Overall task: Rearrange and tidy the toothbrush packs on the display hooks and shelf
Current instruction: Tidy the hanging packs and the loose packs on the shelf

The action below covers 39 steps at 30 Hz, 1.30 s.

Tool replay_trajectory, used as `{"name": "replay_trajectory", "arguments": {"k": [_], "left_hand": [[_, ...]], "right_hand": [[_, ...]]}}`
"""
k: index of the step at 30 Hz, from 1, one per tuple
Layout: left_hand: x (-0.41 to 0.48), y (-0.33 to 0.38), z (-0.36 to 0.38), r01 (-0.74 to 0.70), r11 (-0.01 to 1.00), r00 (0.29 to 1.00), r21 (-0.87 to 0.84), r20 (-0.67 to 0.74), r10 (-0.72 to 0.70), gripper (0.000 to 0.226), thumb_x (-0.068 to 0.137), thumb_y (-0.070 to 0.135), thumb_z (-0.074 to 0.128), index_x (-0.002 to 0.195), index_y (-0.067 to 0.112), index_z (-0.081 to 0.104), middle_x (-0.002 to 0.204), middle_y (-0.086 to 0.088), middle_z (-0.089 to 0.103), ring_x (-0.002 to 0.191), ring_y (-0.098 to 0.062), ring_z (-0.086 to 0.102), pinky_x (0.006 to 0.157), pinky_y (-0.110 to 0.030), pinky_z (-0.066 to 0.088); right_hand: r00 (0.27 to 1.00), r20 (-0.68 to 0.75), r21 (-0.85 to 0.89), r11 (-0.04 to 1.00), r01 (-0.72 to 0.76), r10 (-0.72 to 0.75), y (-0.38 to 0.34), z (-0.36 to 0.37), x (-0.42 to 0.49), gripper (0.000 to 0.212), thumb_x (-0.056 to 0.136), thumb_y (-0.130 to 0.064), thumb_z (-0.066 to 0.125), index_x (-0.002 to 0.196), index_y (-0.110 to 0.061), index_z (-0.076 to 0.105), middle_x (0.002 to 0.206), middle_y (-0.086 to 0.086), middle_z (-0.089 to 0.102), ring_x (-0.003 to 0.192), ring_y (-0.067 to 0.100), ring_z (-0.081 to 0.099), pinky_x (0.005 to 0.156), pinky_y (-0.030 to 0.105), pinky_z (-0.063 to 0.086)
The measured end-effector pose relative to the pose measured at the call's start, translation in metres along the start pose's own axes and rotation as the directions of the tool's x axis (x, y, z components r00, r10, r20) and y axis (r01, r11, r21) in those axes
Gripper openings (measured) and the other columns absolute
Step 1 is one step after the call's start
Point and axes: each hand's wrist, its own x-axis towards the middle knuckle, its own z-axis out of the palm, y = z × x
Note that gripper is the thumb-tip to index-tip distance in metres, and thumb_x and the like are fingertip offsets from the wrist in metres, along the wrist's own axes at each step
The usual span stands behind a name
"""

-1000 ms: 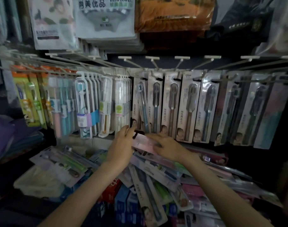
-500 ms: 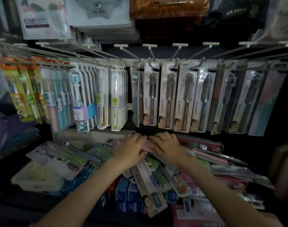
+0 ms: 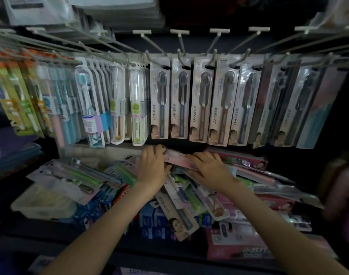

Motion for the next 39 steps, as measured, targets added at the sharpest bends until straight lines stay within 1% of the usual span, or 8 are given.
{"name": "replay_trajectory", "arguments": {"k": [3, 6, 11, 16, 29, 32, 34, 39], "left_hand": [[-0.003, -0.002, -0.002, 0.015, 1.0, 0.999, 0.002, 0.033, -0.015, 0.04, 0.095, 0.025, 0.049, 0.132, 0.01, 0.04, 0.122, -0.012, 0.053, 0.11, -0.027, 0.05, 0.082, -0.032, 0.04], [-0.008, -0.004, -0.004, 0.0, 0.996, 0.999, -0.088, 0.049, 0.004, 0.033, 0.099, 0.022, 0.041, 0.129, 0.009, 0.045, 0.115, -0.011, 0.059, 0.099, -0.027, 0.057, 0.067, -0.029, 0.036], [-0.02, -0.012, -0.001, -0.088, 0.982, 0.996, -0.166, 0.0, 0.089, 0.027, 0.098, 0.023, 0.042, 0.116, 0.007, 0.055, 0.117, -0.011, 0.055, 0.099, -0.027, 0.053, 0.07, -0.028, 0.032], [-0.028, -0.009, -0.004, -0.105, 0.968, 0.989, -0.226, 0.076, 0.125, 0.038, 0.099, 0.028, 0.042, 0.132, 0.01, 0.048, 0.133, -0.008, 0.048, 0.116, -0.025, 0.049, 0.092, -0.033, 0.04], [-0.024, 0.019, -0.016, -0.189, 0.965, 0.977, -0.182, 0.068, 0.204, 0.042, 0.096, 0.027, 0.046, 0.135, 0.014, 0.045, 0.134, -0.006, 0.048, 0.117, -0.022, 0.049, 0.088, -0.032, 0.042], [-0.015, 0.029, -0.022, -0.156, 0.963, 0.987, -0.222, 0.012, 0.163, 0.039, 0.096, 0.027, 0.045, 0.133, 0.013, 0.046, 0.129, -0.008, 0.05, 0.114, -0.025, 0.051, 0.086, -0.036, 0.047], [-0.003, 0.04, -0.031, -0.127, 0.96, 0.991, -0.249, -0.079, 0.111, 0.038, 0.096, 0.027, 0.045, 0.131, 0.013, 0.047, 0.125, -0.009, 0.051, 0.11, -0.026, 0.053, 0.079, -0.035, 0.048], [0.039, 0.077, -0.055, -0.096, 0.963, 0.966, -0.251, -0.256, 0.029, 0.045, 0.096, 0.027, 0.046, 0.137, 0.01, 0.038, 0.131, -0.011, 0.048, 0.113, -0.026, 0.05, 0.077, -0.031, 0.042]], "right_hand": [[1.0, 0.021, -0.037, 0.999, -0.022, 0.023, -0.004, 0.002, -0.006, 0.054, 0.099, -0.041, 0.033, 0.149, -0.025, 0.019, 0.149, 0.0, 0.028, 0.13, 0.022, 0.028, 0.1, 0.035, 0.021], [1.0, 0.014, -0.03, 0.999, -0.017, 0.017, -0.009, 0.003, -0.01, 0.055, 0.097, -0.043, 0.025, 0.148, -0.023, 0.023, 0.149, 0.003, 0.03, 0.131, 0.025, 0.031, 0.103, 0.038, 0.02], [0.999, 0.009, -0.017, 0.999, -0.033, 0.033, -0.018, 0.002, -0.015, 0.052, 0.099, -0.032, 0.035, 0.148, -0.021, 0.022, 0.15, 0.004, 0.028, 0.135, 0.023, 0.028, 0.105, 0.038, 0.017], [0.997, 0.046, -0.046, 0.998, -0.053, 0.055, -0.026, 0.001, -0.019, 0.052, 0.1, -0.037, 0.032, 0.149, -0.024, 0.02, 0.152, 0.0, 0.023, 0.136, 0.022, 0.022, 0.107, 0.038, 0.015], [0.999, 0.004, -0.01, 0.999, -0.05, 0.05, -0.023, -0.013, -0.033, 0.048, 0.099, -0.036, 0.036, 0.145, -0.023, 0.029, 0.149, -0.001, 0.029, 0.134, 0.019, 0.025, 0.106, 0.035, 0.015], [0.989, -0.127, 0.042, 0.996, -0.074, 0.078, -0.018, -0.019, -0.031, 0.05, 0.096, -0.026, 0.044, 0.144, -0.02, 0.033, 0.144, 0.003, 0.038, 0.128, 0.023, 0.035, 0.1, 0.036, 0.024], [0.941, -0.307, 0.077, 0.989, -0.124, 0.142, -0.011, -0.026, -0.025, 0.052, 0.089, -0.017, 0.054, 0.139, -0.013, 0.04, 0.132, 0.01, 0.049, 0.117, 0.03, 0.045, 0.094, 0.041, 0.035], [0.668, -0.632, 0.254, 0.919, -0.3, 0.393, 0.013, -0.068, 0.005, 0.063, 0.079, -0.008, 0.068, 0.136, -0.002, 0.041, 0.119, 0.018, 0.053, 0.105, 0.032, 0.048, 0.088, 0.043, 0.043]]}}
